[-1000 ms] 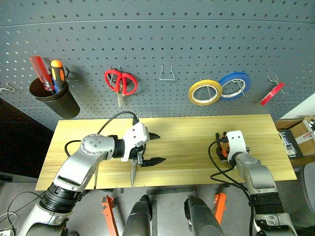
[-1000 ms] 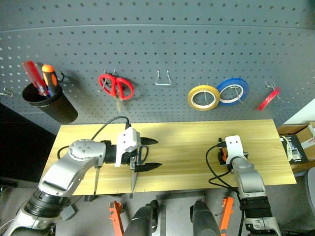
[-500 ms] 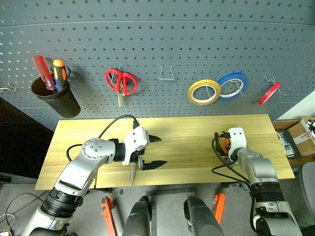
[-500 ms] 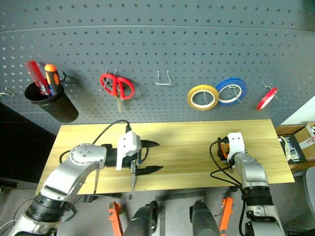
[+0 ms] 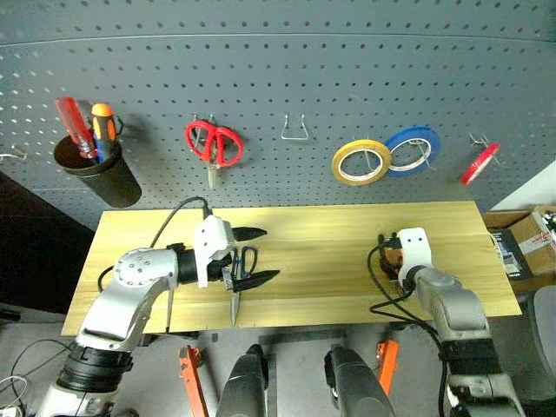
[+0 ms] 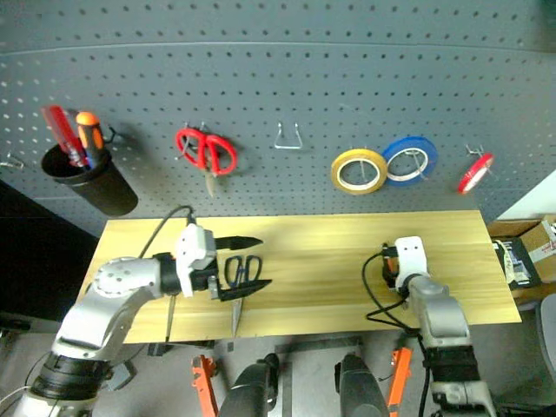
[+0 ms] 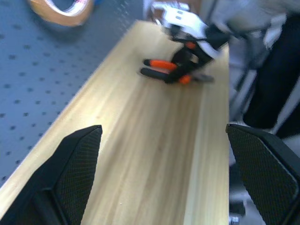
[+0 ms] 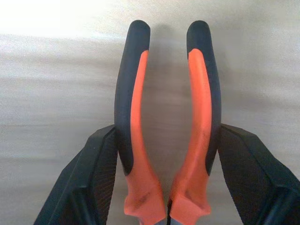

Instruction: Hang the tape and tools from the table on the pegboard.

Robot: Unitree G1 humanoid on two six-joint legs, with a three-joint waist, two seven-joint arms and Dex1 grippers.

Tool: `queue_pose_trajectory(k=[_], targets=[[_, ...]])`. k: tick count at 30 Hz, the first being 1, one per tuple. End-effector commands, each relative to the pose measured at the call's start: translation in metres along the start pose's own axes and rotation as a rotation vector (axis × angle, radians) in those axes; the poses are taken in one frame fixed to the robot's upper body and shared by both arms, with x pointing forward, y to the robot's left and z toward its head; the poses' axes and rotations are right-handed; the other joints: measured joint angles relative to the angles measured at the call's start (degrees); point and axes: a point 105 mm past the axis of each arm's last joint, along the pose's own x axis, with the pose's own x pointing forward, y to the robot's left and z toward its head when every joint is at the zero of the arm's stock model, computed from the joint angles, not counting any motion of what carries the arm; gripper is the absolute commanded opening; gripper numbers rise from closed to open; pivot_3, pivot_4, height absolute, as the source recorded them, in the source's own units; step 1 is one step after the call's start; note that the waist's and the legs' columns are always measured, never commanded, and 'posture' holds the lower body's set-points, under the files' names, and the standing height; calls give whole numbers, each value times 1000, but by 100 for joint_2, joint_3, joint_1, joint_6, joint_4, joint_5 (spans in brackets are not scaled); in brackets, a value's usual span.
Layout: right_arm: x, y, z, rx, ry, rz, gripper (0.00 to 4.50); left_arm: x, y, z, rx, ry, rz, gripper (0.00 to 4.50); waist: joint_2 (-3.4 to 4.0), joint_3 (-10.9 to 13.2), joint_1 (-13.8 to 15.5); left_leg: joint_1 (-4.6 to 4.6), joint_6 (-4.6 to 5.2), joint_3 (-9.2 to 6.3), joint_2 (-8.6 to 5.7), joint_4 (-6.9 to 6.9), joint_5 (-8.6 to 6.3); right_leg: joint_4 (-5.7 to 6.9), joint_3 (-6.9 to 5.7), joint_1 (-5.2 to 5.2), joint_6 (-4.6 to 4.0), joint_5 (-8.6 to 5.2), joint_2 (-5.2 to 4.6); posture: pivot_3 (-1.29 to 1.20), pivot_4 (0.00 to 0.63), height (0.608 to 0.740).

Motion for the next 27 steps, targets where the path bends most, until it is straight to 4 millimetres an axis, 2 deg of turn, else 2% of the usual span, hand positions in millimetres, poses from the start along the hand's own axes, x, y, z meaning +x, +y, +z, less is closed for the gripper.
queue_pose_trajectory(k=[1, 2, 5, 8, 11, 15, 23, 27], targets=[[-41, 49, 66, -47, -277, 119, 2911, -22, -3, 15, -26, -27, 30, 4500, 0, 0, -13, 1, 0, -2, 10, -3, 0, 0, -2, 0, 0, 0, 7, -32, 308, 740], [-47, 55, 72, -48, -306, 133, 2911, -25, -6, 15, -42, -23, 24, 4500, 0, 0, -3, 2, -1, -7, 53, -4, 0, 0, -8, 0, -2, -1, 21, -29, 309, 740], [-69, 75, 112, -78, -496, 169, 2911, -36, 0, 22, -93, -59, 88, 4500, 4, 3, 97, 3, -2, -6, 73, -10, 0, -3, -26, 1, -5, -3, 43, -11, 307, 740], [-82, 82, 139, -90, -627, 186, 2911, -42, 10, 35, -132, -164, 174, 4500, 1, 5, 211, 2, -20, -5, 71, -6, 11, -4, -34, 5, -17, 4, 43, -1, 302, 740], [-91, 88, 168, -86, -751, 196, 2911, -52, 24, 36, -142, -227, 332, 4500, -2, 4, 267, 3, -28, 1, 69, 0, 16, -7, -30, 8, -20, 12, 40, -1, 298, 740], [-92, 95, 201, -68, -861, 198, 2911, -56, 30, 32, -100, -240, 434, 4500, -2, 3, 256, 4, -37, 1, 71, -4, 21, -7, -32, 5, -27, 17, 46, -4, 294, 740], [-83, 101, 264, -43, -1029, 122, 2911, -42, 29, 49, 22, -291, 438, 4500, -2, 3, 249, 4, -44, 5, 71, -13, 25, -6, -34, -2, -34, 20, 55, 1, 290, 740], [-84, 107, 290, -17, -1099, 120, 2911, -39, 29, 49, 21, -296, 444, 4500, -3, 3, 235, 4, -44, 10, 70, -12, 25, -5, -32, -3, -35, 21, 55, 8, 287, 740]])
